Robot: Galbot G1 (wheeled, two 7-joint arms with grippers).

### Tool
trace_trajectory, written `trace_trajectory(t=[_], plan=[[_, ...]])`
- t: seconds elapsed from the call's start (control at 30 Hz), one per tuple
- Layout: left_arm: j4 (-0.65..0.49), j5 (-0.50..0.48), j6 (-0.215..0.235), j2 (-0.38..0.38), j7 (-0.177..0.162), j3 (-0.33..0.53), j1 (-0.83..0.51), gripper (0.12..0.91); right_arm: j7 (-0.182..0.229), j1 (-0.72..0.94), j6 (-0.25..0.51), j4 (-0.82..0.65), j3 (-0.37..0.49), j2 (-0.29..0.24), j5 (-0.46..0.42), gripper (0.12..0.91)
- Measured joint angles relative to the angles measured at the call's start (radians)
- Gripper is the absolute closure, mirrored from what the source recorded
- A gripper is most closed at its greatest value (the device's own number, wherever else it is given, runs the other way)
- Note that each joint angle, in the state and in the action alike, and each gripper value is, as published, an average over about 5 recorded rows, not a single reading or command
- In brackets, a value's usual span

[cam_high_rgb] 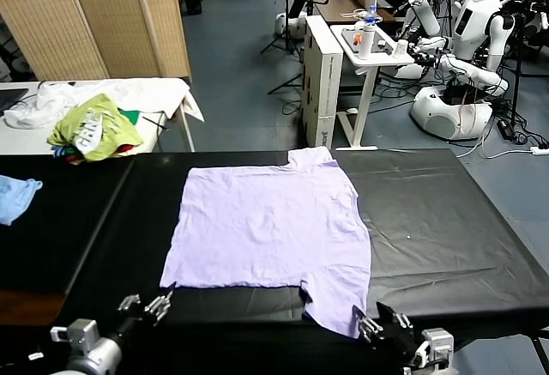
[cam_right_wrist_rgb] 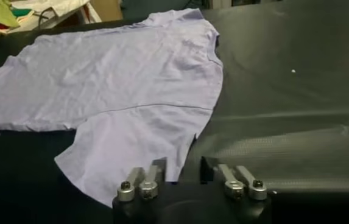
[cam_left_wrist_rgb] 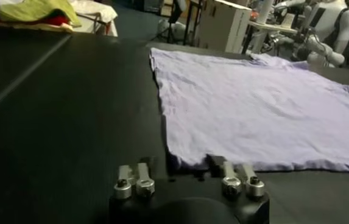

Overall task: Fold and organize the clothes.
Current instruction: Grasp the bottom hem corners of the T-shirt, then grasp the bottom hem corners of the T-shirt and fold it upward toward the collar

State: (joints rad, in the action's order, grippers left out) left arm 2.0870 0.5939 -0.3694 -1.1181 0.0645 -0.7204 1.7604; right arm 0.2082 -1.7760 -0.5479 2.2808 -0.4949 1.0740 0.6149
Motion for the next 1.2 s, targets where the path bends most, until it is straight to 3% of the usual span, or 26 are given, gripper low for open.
trace_trajectory(t=[0.1, 0.53, 0.9, 1.2], plan=[[0.002, -0.004, 0.001, 0.0, 0.0, 0.0, 0.004, 0.877, 0.013, -0.015, -0.011, 0.022, -0.004, -0.002, -0.006, 0.885], [0.083, -0.04, -0.017, -0.025, -0.029, -0.019, 0.089, 0.884, 0.08, -0.153, -0.078, 0.158, -0.05, -0.012, -0.034, 0.885], [0.174, -0.041, 0.001, -0.029, -0.026, -0.094, 0.218, 0.884, 0.018, -0.113, 0.027, 0.155, -0.051, -0.029, 0.017, 0.885], [0.159, -0.028, 0.021, -0.045, -0.032, -0.075, 0.155, 0.884, 0.027, 0.051, 0.062, 0.081, -0.019, -0.069, 0.087, 0.885]])
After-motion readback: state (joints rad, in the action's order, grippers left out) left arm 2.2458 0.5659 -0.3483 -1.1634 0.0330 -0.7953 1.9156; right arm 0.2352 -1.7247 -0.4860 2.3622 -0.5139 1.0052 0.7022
